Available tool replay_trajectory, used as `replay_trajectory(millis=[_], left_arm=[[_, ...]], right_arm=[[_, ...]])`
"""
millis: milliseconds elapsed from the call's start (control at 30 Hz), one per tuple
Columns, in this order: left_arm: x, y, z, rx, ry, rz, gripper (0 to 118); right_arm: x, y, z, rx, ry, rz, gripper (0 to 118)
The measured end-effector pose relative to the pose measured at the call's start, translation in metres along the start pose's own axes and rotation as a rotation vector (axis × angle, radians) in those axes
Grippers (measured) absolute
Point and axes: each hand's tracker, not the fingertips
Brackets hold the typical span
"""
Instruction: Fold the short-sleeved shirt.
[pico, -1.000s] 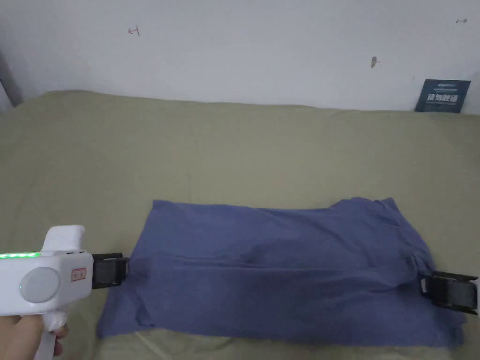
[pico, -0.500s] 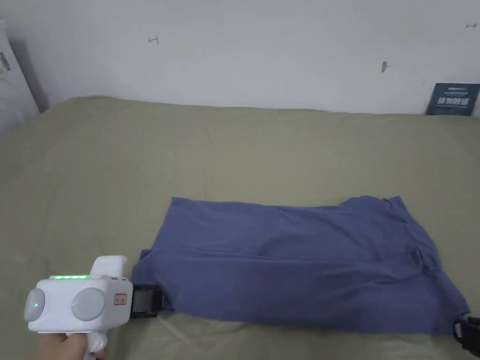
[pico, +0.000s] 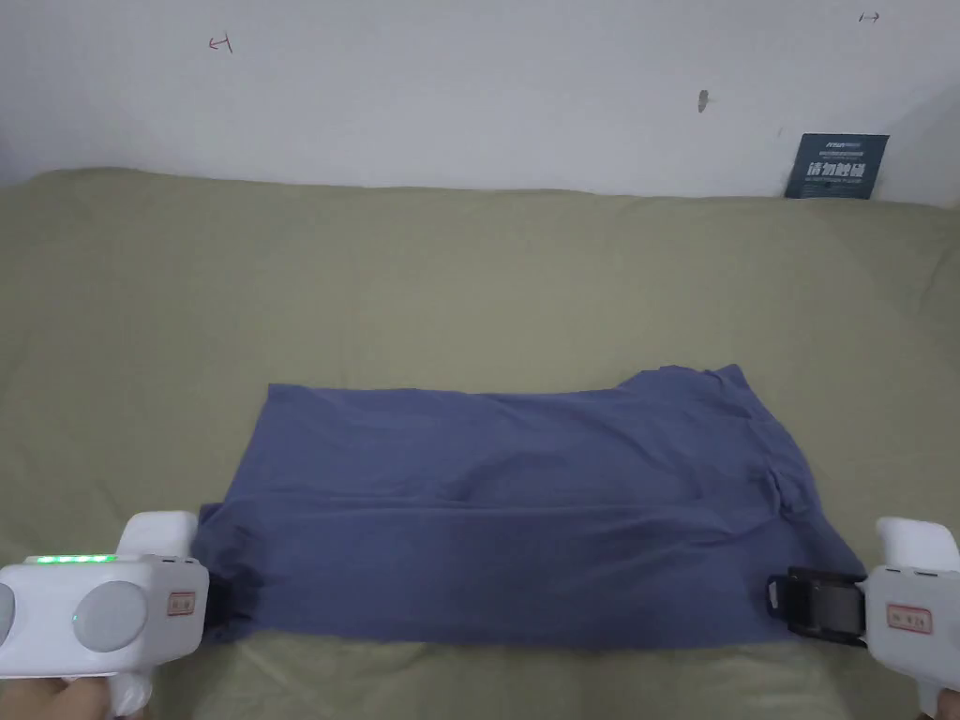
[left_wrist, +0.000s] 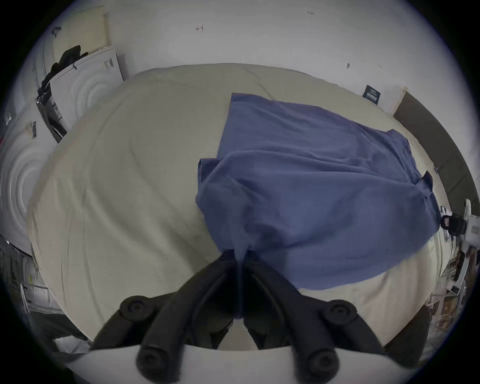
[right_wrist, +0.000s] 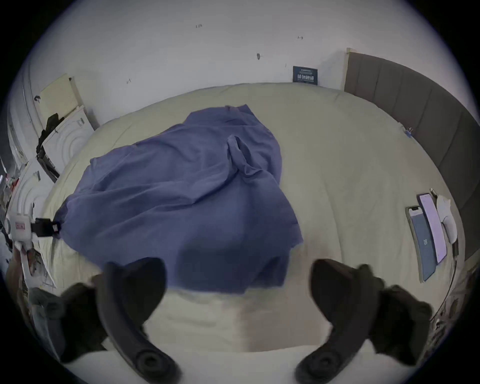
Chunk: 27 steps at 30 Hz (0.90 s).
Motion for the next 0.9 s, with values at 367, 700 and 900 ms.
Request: replay_trajectory(millis=[367, 700, 900], left_arm=[[-0.007, -0.004, 0.012, 0.025, -0.002, -0.001, 6], [-0.013, -0.029, 0.051, 0.055, -0.013, -0.012, 6], [-0.029, -0.081, 0.090, 0.053, -0.032, -0.001, 6]], right_arm=[[0.006, -0.008, 0.014, 0.032, -0.055, -0.014, 4], [0.004, -0.045, 0.072, 0.063, -0.049, 0.009, 4], [0.009, -0.109, 0.108, 0.050, -0.030, -0.014, 4]])
